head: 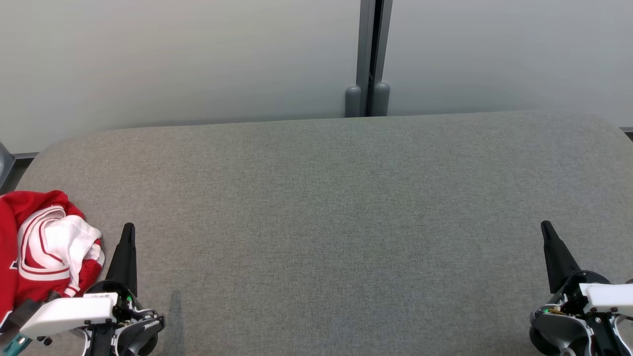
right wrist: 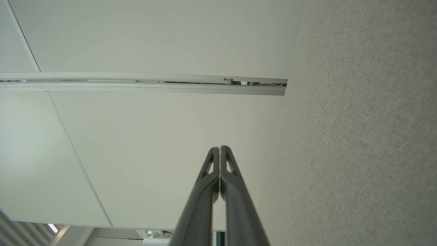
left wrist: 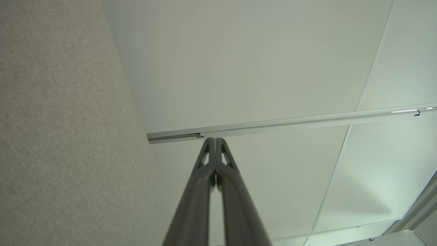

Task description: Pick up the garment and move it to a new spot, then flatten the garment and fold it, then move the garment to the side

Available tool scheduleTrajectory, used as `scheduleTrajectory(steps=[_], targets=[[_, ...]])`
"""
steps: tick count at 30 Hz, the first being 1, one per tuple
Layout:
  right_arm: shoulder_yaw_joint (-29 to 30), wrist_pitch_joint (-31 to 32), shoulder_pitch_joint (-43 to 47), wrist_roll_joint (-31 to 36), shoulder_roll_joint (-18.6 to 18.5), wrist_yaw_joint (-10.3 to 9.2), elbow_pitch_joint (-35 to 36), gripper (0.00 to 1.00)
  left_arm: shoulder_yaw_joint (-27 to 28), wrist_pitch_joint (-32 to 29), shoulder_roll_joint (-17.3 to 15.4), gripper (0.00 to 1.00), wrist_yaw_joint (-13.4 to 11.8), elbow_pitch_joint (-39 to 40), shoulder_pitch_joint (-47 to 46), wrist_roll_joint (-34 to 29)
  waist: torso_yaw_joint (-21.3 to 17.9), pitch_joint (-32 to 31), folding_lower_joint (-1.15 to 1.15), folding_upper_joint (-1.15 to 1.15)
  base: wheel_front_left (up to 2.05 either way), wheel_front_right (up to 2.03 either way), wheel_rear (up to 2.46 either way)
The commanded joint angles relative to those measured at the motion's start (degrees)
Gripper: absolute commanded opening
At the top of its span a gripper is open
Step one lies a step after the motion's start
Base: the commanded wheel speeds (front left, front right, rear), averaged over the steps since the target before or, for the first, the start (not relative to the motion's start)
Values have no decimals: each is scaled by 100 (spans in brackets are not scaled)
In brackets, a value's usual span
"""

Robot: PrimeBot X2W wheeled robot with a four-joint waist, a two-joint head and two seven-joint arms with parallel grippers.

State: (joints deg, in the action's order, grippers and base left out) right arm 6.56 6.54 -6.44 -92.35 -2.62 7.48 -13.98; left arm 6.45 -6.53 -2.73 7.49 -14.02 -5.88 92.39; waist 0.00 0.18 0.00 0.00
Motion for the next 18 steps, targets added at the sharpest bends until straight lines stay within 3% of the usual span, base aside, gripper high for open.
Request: scheduleTrajectory(steps=[1,2,3,11,18], targets=[[1,15,53,-13,-55,2,18,0,22,-17,-32,0,12,19,-76,5,0,0,0,0,0,0,0],[1,15,53,-13,-55,2,18,0,22,-17,-32,0,12,19,-76,5,0,0,0,0,0,0,0],[-1,0,0,0,1,0,-3,100,-1,0,0,100,0,-2,1,0,0,0,0,0,0,0,0],[-136,-148,61,172,19,-4,-107,100,-95,153,20,100,-1,-170,123,-171,0,9,0,0,0,0,0],[-268,-351,0,775,-55,-3,-117,100,-118,351,1,100,-1,-209,80,-908,1,25,0,0,0,0,0]])
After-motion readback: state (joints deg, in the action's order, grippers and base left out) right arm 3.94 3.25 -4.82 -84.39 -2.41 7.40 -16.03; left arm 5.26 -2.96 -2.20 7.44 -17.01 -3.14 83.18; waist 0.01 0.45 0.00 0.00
